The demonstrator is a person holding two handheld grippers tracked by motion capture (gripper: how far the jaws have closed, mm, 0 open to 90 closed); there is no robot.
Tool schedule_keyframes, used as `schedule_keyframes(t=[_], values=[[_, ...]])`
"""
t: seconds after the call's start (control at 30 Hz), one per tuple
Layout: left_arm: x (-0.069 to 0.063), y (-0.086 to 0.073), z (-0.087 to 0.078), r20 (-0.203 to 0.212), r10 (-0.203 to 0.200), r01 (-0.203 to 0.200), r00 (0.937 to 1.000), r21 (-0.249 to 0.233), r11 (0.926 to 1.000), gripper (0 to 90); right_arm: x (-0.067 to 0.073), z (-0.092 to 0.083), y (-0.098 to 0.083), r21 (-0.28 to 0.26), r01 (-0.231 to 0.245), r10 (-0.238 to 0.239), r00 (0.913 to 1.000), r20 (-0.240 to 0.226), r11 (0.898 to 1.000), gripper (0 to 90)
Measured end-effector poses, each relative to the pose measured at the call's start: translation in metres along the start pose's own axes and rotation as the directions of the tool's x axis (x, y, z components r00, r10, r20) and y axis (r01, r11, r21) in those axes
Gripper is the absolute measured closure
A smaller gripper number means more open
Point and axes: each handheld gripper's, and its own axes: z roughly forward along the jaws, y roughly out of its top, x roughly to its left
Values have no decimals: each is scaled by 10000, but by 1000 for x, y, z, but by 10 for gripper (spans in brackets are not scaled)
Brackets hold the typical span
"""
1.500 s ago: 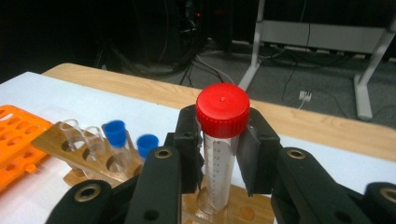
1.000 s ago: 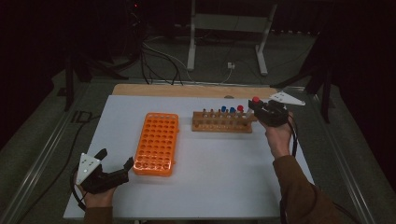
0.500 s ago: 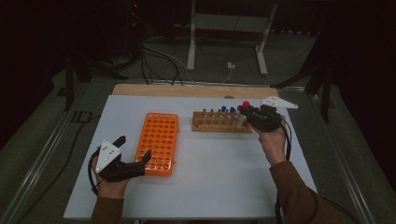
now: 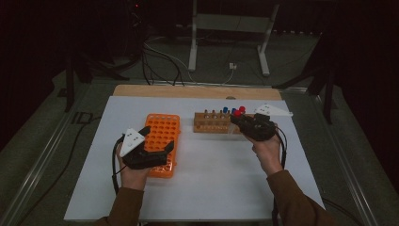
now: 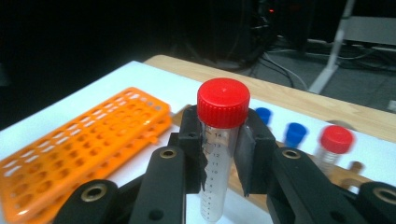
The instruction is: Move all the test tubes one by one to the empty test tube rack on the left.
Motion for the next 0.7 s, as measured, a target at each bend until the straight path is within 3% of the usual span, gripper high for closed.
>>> schedule_keyframes(t=[0.3,0.7], values=[[-21,3,31,506,304,-312,9983,149,9994,42,22,5,0,52,248,-244,9975,-670,9997,741],[-41,1,57,940,473,-516,9944,433,9977,58,48,16,-2,215,480,-445,9890,-1414,9986,741]])
